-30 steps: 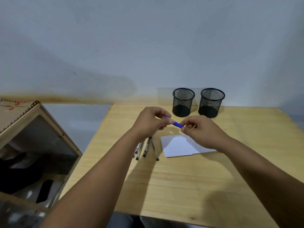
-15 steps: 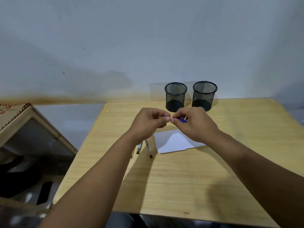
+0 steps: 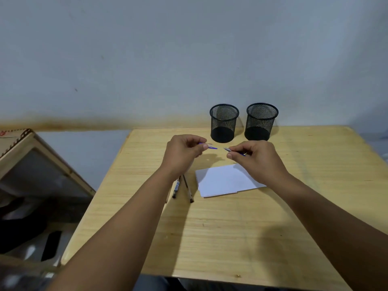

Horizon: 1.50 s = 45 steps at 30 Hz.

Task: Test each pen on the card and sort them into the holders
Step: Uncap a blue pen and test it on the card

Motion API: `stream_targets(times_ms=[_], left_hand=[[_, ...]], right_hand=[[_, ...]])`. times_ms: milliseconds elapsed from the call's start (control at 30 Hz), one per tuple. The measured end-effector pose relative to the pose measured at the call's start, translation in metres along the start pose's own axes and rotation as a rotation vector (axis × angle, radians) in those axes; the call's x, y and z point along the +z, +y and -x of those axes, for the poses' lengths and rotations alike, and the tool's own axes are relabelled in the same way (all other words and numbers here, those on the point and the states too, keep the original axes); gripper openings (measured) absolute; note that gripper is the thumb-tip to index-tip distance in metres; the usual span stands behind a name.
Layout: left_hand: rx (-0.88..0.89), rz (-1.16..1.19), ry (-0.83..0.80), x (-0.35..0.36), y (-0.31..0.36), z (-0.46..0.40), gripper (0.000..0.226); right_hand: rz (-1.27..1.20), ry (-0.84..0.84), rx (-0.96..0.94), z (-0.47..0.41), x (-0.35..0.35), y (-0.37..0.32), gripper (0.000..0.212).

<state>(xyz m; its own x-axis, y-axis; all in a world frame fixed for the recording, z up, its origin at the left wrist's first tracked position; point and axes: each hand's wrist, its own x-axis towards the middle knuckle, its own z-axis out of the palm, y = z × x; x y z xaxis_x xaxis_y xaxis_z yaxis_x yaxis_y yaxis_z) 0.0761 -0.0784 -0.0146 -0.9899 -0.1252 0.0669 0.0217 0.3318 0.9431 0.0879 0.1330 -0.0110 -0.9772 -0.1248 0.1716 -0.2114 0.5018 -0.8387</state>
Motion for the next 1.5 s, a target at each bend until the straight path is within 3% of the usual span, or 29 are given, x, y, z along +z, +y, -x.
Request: stream_targets(times_ms=[167,467,633,767,1100,1267,1500], left_hand=[[0.017,-0.31,0.016,0.006,-0.017,-0.018,0.011],[-0.019,-0.72,0.042,0.025,-0.039,-0.026,0.017],[-0.03,-0.693,0.054,0.02,-0.039,-0.019,0.037],[0.086,-0.675,0.088,0.004,-0.034,0.01,0.033],[0.221,-0.871,-0.068,-0.003,-0.051,0.064,0.045],[0.258,-0.91,-0.088,0.004,-0.046,0.065,0.042],[0.269,-0.918,-0.083,0.009,-0.047,0.068,0.055]], right_hand=[[-0.083,-0.017,0.145,0.003,0.004,0.01,0.028],[-0.386,-0.008,0.313,0.014,0.011,0.019,0.034],[-0.439,0.043,0.296,0.017,0.013,0.017,0.023],[-0.543,0.07,0.31,0.018,0.014,0.019,0.013],[-0.828,0.021,0.358,0.022,0.012,0.019,0.031],[-0.71,0.05,0.246,0.031,0.018,0.021,0.031],[-0.598,0.17,0.293,0.027,0.047,0.015,0.012]])
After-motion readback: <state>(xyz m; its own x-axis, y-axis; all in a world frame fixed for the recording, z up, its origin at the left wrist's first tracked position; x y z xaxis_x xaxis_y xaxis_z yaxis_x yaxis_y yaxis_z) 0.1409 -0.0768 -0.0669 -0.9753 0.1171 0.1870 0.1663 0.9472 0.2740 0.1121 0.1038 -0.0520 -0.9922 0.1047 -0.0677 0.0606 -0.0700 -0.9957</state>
